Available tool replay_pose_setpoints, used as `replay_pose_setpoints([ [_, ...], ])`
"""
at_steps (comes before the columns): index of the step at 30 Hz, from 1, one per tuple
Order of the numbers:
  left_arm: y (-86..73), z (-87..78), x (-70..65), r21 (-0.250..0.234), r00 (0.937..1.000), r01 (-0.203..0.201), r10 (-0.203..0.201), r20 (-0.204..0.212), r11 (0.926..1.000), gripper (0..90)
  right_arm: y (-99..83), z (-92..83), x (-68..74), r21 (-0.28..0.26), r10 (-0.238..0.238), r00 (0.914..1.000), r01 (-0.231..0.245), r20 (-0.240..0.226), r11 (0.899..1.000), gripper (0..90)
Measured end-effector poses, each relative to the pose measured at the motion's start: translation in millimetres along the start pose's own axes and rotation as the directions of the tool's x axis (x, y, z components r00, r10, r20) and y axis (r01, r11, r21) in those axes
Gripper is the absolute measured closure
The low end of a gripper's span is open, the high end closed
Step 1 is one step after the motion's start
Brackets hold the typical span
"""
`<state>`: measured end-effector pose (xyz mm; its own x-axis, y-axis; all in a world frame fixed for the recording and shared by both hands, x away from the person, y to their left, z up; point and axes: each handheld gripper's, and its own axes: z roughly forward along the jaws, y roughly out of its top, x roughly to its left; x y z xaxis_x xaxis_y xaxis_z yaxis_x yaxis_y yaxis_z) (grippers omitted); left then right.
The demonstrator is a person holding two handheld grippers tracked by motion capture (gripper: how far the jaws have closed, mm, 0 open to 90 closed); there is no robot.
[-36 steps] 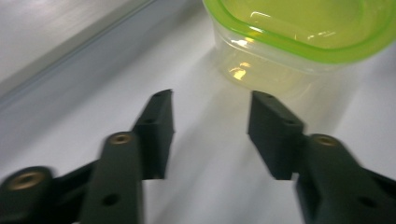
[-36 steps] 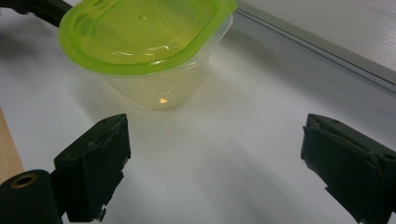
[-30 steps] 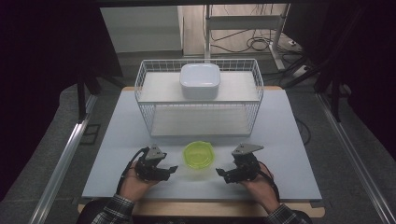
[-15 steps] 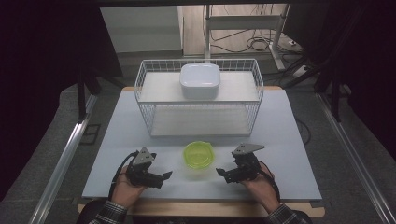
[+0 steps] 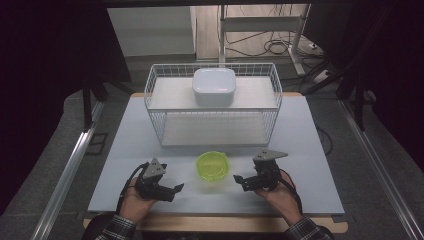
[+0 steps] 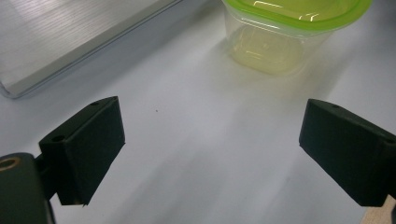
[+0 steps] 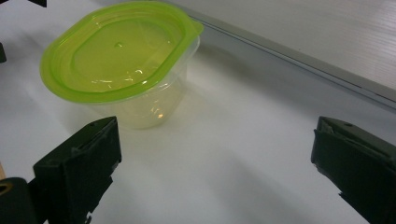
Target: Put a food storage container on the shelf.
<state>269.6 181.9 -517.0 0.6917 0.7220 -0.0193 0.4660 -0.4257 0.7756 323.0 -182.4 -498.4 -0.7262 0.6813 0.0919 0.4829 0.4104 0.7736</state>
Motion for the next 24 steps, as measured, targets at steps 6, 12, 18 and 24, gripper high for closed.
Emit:
replay_pose_setpoints([
  [6,-0.1,1.5,-1.0,0.007,1.0000,-0.008,0.008,0.002,0.9999,6.3,6.3,0.6,-4.6,0.030,0.050,0.9982,-0.049,-0.032,0.998,4.0],
  [12,0.0,2.4,-1.5,0.010,0.9999,-0.013,0.013,0.000,0.9999,6.5,19.1,3.7,-1.3,0.018,0.079,0.9951,-0.078,-0.059,0.997,21.2],
  [18,-0.1,3.6,-2.3,0.017,0.9998,-0.021,0.021,0.000,0.9996,6.7,23.6,14.4,-7.2,0.031,0.197,0.9667,-0.194,-0.163,0.980,35.6],
  [24,-0.2,4.8,-3.1,0.023,0.9997,-0.026,0.026,0.004,0.9994,6.7,31.1,25.5,-15.1,0.067,0.313,0.9171,-0.306,-0.247,0.950,48.4],
])
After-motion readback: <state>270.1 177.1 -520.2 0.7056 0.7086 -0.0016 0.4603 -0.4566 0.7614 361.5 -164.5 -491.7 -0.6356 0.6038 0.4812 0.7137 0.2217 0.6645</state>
